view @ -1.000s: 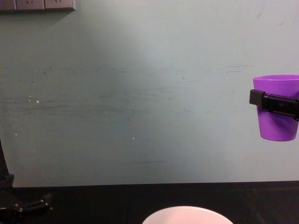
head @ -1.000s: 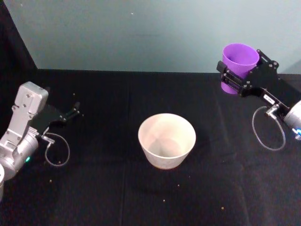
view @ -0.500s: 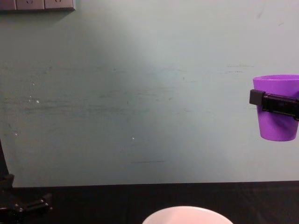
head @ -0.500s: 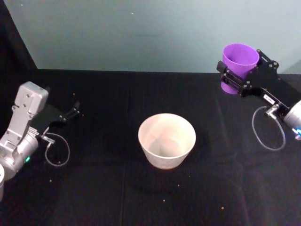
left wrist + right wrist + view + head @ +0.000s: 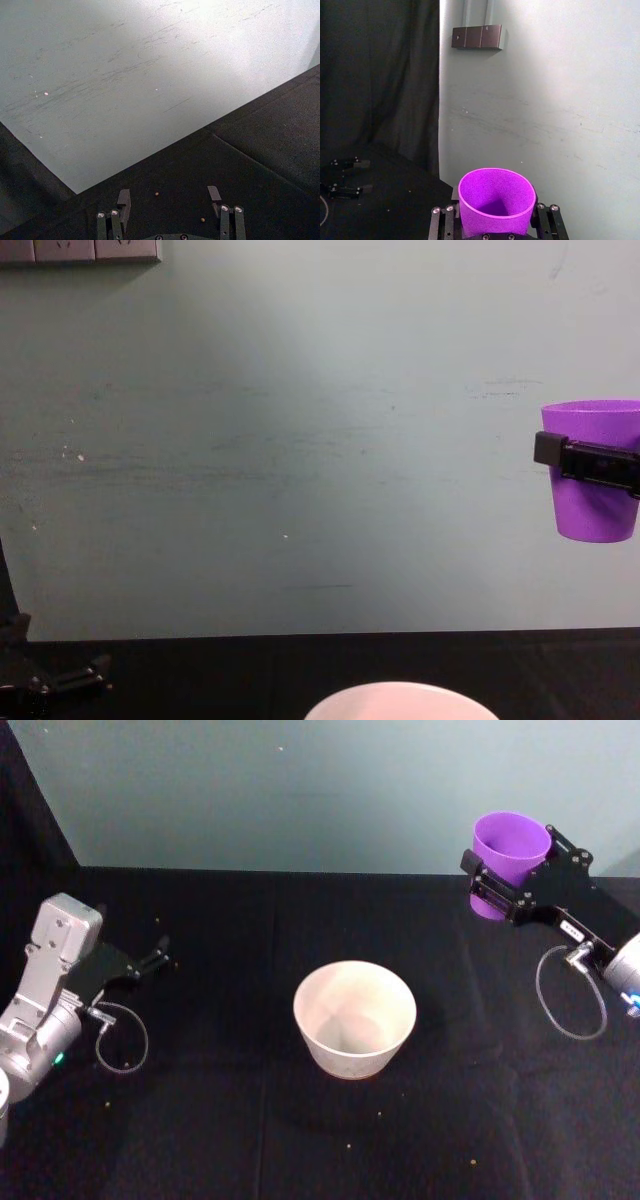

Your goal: Pick up the cup and pour the mung beans from the cup into the bowl.

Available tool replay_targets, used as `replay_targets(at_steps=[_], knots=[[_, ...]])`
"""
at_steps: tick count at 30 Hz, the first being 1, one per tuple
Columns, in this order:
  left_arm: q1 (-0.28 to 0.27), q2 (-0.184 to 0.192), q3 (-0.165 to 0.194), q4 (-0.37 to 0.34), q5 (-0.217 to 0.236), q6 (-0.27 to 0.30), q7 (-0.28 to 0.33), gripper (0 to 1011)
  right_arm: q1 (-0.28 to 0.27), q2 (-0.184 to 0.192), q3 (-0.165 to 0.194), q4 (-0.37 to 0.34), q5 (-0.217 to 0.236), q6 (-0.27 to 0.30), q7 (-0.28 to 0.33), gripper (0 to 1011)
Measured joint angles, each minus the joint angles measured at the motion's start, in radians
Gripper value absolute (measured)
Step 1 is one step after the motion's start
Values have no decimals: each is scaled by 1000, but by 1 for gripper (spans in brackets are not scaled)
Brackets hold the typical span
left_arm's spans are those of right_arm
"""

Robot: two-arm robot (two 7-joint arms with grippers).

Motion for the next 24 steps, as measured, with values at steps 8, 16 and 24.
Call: replay_targets(at_steps=[8, 16, 24], knots=[[0, 0, 0, 0, 0, 0, 0, 1000, 0, 0, 0, 0, 0, 0, 0, 754], [0, 0, 0, 0, 0, 0, 0, 1000, 0, 0, 0, 0, 0, 0, 0, 754], [0, 0, 0, 0, 0, 0, 0, 1000, 0, 0, 0, 0, 0, 0, 0, 754]])
